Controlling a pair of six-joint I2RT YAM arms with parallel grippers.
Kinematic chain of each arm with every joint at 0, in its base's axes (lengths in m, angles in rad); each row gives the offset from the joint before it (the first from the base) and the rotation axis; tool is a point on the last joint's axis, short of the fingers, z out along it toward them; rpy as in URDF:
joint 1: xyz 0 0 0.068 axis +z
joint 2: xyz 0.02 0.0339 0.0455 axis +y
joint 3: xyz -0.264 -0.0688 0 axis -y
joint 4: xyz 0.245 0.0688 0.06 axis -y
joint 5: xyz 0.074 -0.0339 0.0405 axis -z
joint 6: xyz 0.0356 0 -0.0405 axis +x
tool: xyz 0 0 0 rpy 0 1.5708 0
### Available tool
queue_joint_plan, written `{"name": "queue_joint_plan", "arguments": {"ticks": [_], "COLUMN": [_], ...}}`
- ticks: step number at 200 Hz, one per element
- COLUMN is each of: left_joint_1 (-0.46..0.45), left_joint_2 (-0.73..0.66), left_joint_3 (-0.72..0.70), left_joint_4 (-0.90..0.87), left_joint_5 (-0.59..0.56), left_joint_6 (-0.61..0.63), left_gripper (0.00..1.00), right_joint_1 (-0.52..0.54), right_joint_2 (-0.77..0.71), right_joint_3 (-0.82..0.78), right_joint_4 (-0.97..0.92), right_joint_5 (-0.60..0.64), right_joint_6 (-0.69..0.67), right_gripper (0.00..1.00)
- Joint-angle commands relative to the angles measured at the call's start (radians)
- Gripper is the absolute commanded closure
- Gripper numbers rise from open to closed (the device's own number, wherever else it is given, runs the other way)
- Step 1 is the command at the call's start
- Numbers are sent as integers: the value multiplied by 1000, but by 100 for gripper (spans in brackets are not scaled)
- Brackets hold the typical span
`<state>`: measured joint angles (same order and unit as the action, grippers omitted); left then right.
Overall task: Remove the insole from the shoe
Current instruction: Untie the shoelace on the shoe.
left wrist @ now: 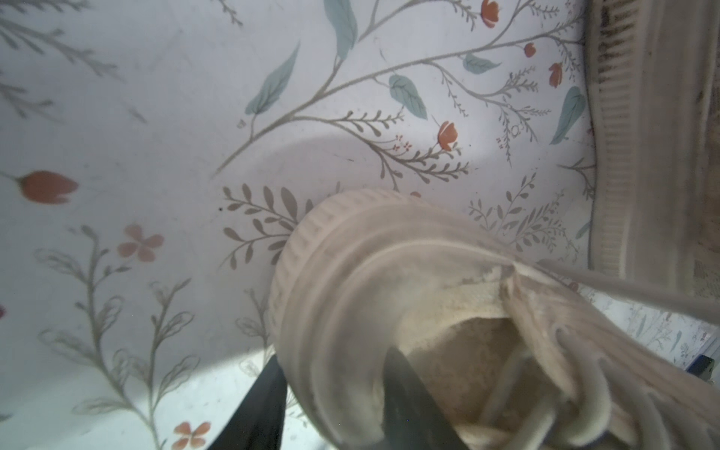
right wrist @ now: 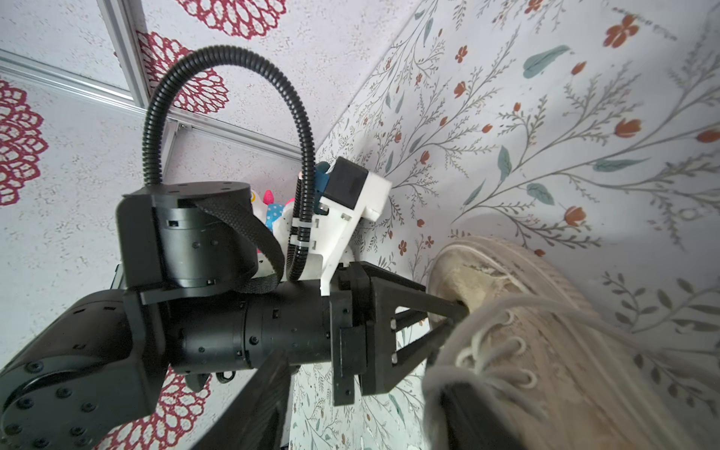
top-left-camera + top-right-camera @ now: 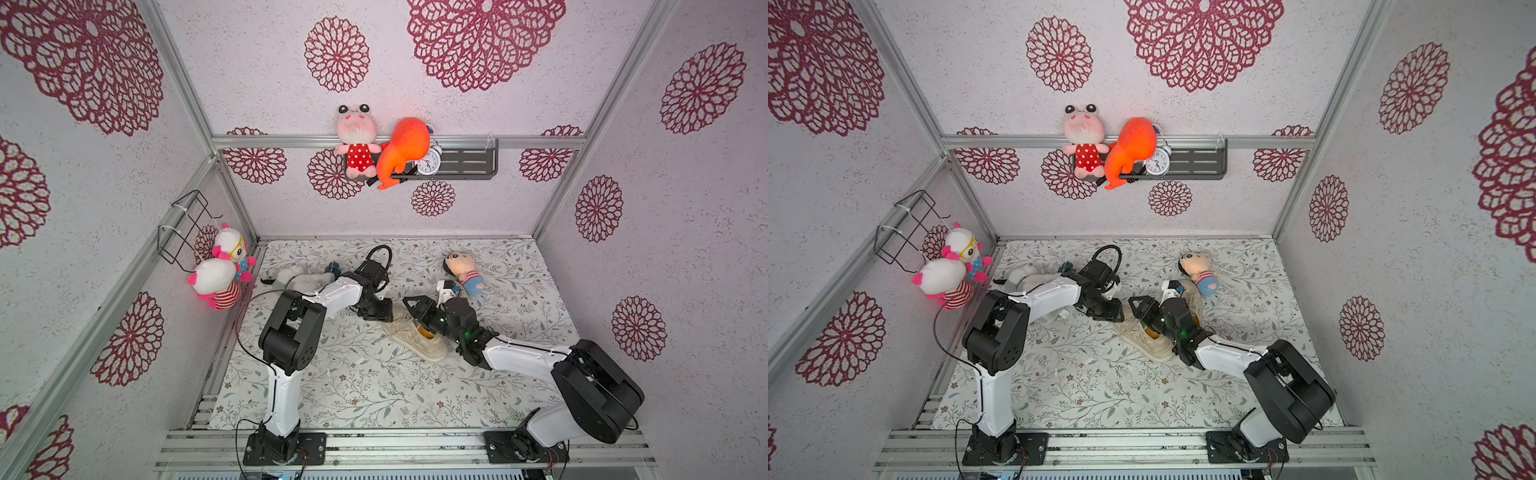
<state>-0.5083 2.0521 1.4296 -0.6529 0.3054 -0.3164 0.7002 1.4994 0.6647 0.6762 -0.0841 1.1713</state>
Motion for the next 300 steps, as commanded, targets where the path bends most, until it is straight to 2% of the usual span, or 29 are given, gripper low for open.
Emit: {"name": "queue_joint_plan", "arguments": {"ticks": [1,33,67,100,120,147,203,233,300], "left_joint_1": [-44,-48,-56,-56,-56,-58,-60,-59,-61], "left_joint_2": [62,62,61,72,76,76,86,86,79], "left_joint_3": [-37,-43,-53,-60,-70,-86,-84,-88,-101], "left_joint_4": [-79,-79,-78,-92,-96,-97,-98,-97,-99], "left_joint_5": [34,33,25,4,-7,-16,-18,-18,-19], "left_joint_6": [67,70,78,85,85,86,92,94,102], "left_gripper": [57,58,58,58,58,58,58,58,58], "right_joint_1": [-22,-22,-38,-88,-116,-125,-168,-173,-237], "right_joint_2": [7,37,-13,31,75,118,213,201,233], "right_joint_3": [101,159,163,185,214,304,400,432,562], "right_joint_4": [309,381,24,-150,-155,-243,-305,-297,-352], "right_joint_5": [-19,-78,134,246,234,236,157,91,52], "right_joint_6": [-32,-50,-85,-98,-88,-142,-156,-183,-243], "right_gripper": [41,40,38,38,37,36,35,33,30]}}
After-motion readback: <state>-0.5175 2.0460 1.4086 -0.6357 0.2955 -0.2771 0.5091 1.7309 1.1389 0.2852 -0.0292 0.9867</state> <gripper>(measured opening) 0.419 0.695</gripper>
